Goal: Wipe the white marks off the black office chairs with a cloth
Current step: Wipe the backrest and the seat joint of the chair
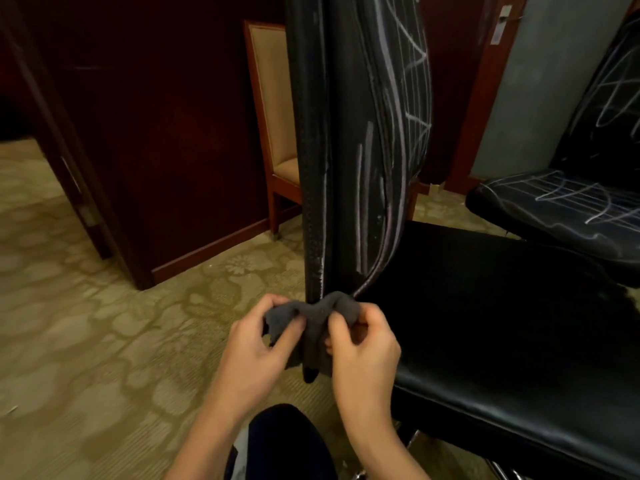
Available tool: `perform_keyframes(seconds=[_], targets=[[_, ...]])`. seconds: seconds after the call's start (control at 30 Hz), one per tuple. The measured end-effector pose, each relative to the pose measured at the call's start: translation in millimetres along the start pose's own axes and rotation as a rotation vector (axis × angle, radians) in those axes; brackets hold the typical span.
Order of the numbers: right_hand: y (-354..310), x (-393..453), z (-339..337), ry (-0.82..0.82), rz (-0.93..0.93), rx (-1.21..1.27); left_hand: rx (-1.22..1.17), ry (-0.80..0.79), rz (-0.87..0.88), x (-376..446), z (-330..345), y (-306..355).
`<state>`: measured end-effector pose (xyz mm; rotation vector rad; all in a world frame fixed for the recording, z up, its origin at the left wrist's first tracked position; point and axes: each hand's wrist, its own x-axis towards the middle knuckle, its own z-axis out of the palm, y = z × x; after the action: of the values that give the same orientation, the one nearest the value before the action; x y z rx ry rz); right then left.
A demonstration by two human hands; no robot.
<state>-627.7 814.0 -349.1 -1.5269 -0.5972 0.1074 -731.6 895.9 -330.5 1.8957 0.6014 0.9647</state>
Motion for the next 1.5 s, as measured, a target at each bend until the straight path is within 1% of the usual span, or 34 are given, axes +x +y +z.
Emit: perform_keyframes(seconds=[0.1, 0.17, 0.27, 0.37, 0.43, 0.5, 0.6, 0.67, 0.7, 0.8, 0.9, 1.03, 1.1, 1.2, 1.27, 1.33, 1.4, 1.5], targets=[[-18.5, -4.6, -15.5, 0.002, -0.001, 0.101, 0.057, 0.02, 0.065, 0.0, -6.1, 23.4], [-19.1, -9.2, -19.9, -0.009, -0.023, 0.082, 0.055, 0.041, 0.09, -4.1, -5.5, 28.3], [-7.1, -18.8, -24.1, -0.028, -0.004, -0.007, 0.055, 0.053, 0.043, -19.7, 4.1, 21.9], [-4.5, -26.6, -31.6, -0.014, -0.066, -0.123, 0.027, 0.109, -0.014, -35.1, 15.3, 21.0], [-20.4, -25.8, -37.9, 0.015, -0.131, -0.137, -0.001, 0.15, -0.03, -39.5, 21.0, 28.4], [-42.3, -20.6, -45.5, 0.046, -0.191, -0.111, -0.012, 0.157, -0.016, -40.6, 22.3, 45.9], [-64.1, -16.2, -57.0, 0.048, -0.24, -0.121, 0.106, 0.157, 0.082, -36.1, 16.8, 77.3], [-59.5, -21.8, -63.0, 0.037, -0.246, -0.16, 0.198, 0.195, 0.135, -38.0, 18.2, 87.1], [-52.2, -27.4, -65.8, 0.025, -0.232, -0.171, 0.209, 0.212, 0.126, -42.5, 21.8, 85.9], [-33.1, -40.5, -71.2, -0.032, -0.133, -0.171, 0.132, 0.235, 0.018, -68.0, 38.6, 74.1], [-52.8, -37.9, -77.0, -0.057, -0.144, -0.129, -0.012, 0.277, -0.019, -76.5, 42.4, 82.7], [-108.6, -13.5, -81.0, -0.017, -0.26, -0.031, 0.017, 0.349, 0.141, -43.8, 30.5, 124.4], [-119.0, -6.4, -77.1, 0.019, -0.294, -0.025, 0.006, 0.346, 0.176, -31.3, 25.2, 136.2], [-100.7, -13.4, -76.4, 0.014, -0.288, -0.058, 0.014, 0.306, 0.142, -38.7, 25.8, 126.1], [-81.1, -24.4, -80.9, -0.04, -0.239, -0.079, 0.027, 0.283, 0.103, -54.8, 31.1, 113.3], [-76.6, -27.1, -86.0, -0.075, -0.205, -0.101, 0.01, 0.289, 0.078, -64.8, 37.0, 111.7], [-95.2, -17.0, -89.9, -0.074, -0.242, -0.078, 0.047, 0.343, 0.123, -61.1, 37.5, 122.1], [-146.1, 8.7, -92.0, -0.04, -0.369, -0.085, 0.17, 0.471, 0.249, -36.5, 29.0, 153.5]])
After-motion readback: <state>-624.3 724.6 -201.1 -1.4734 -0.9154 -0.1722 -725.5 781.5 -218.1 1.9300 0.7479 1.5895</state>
